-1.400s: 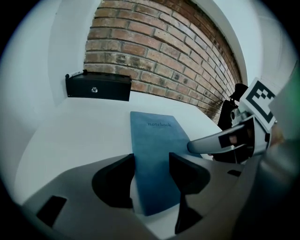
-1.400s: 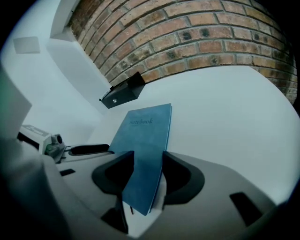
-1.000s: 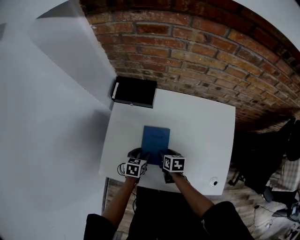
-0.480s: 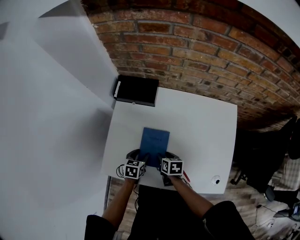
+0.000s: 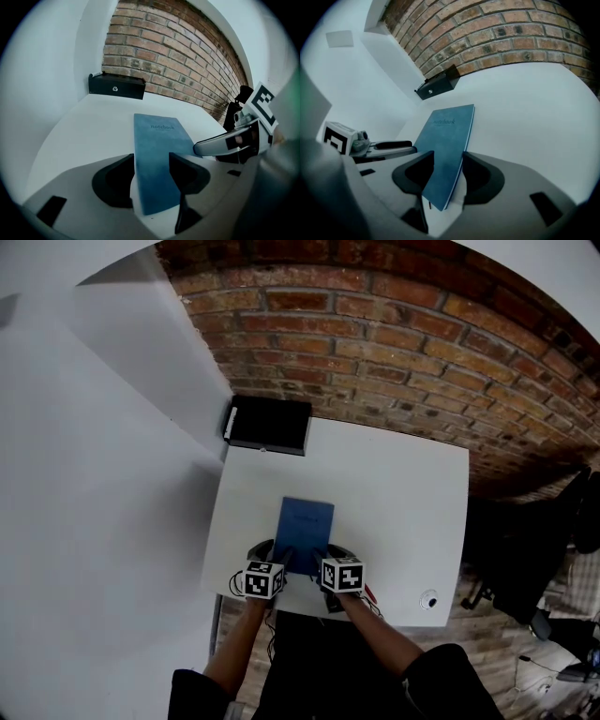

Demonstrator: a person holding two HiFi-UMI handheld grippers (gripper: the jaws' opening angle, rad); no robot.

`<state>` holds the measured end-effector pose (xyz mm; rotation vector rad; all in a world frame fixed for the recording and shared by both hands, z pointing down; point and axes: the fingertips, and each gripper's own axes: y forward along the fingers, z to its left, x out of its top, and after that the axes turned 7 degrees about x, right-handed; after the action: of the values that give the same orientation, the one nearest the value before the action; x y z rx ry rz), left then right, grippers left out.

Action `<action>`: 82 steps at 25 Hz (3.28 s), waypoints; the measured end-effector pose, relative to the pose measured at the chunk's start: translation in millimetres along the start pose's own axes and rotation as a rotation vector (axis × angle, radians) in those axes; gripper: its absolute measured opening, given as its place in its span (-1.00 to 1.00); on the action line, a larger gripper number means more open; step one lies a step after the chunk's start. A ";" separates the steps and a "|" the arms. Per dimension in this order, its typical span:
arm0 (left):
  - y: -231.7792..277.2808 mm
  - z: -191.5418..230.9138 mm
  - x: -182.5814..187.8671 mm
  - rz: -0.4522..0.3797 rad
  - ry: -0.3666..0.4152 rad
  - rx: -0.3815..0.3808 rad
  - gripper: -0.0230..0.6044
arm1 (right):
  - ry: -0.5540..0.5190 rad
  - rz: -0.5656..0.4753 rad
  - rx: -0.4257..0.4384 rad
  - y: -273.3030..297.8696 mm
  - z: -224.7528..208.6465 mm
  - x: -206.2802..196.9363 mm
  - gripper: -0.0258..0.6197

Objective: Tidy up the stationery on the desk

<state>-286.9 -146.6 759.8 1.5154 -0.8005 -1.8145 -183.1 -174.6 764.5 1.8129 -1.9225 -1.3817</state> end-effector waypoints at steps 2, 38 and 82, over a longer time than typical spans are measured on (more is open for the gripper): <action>-6.9 -1.9 4.6 -0.033 0.009 0.011 -0.17 | -0.008 -0.038 0.020 -8.4 2.5 6.1 -0.30; -102.7 -180.2 21.1 -0.295 0.167 -0.175 -0.88 | -0.407 -0.159 0.023 -174.5 -59.6 -63.0 -0.83; -99.1 -94.8 0.5 -0.193 0.177 -0.317 -0.88 | -0.443 0.197 -0.265 -115.2 -73.0 -117.4 -0.73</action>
<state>-202.1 -91.3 667.3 1.5545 -0.2738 -1.8089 -23.8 -92.2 779.5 1.2377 -1.9195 -1.9773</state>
